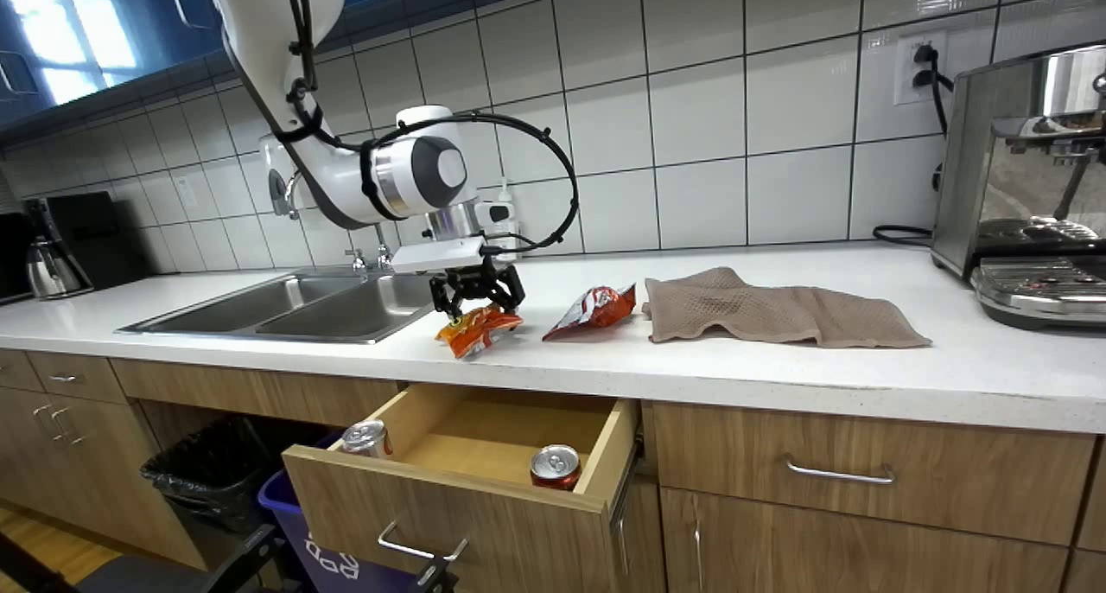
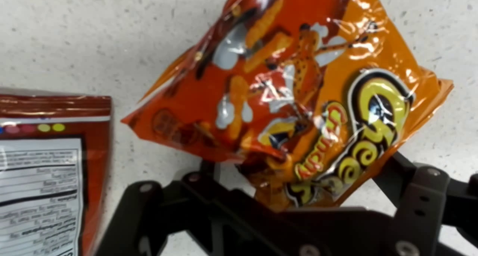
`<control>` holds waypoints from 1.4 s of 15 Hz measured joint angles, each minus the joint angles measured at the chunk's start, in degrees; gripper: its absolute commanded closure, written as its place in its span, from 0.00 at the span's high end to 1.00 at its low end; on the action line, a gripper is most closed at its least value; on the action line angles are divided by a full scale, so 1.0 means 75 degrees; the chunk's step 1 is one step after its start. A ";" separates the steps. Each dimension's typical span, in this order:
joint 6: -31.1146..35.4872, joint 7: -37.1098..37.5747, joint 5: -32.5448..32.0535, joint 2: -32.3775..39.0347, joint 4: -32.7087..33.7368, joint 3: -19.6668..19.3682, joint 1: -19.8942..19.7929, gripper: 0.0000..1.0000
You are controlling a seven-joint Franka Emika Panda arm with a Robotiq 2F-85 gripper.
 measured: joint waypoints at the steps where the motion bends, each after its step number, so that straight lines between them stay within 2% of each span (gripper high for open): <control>1: 0.0000 0.0004 -0.0006 -0.0065 -0.0090 -0.0009 0.0016 1.00; 21: 0.0018 0.0034 -0.0078 -0.1436 -0.2015 -0.0190 0.0083 1.00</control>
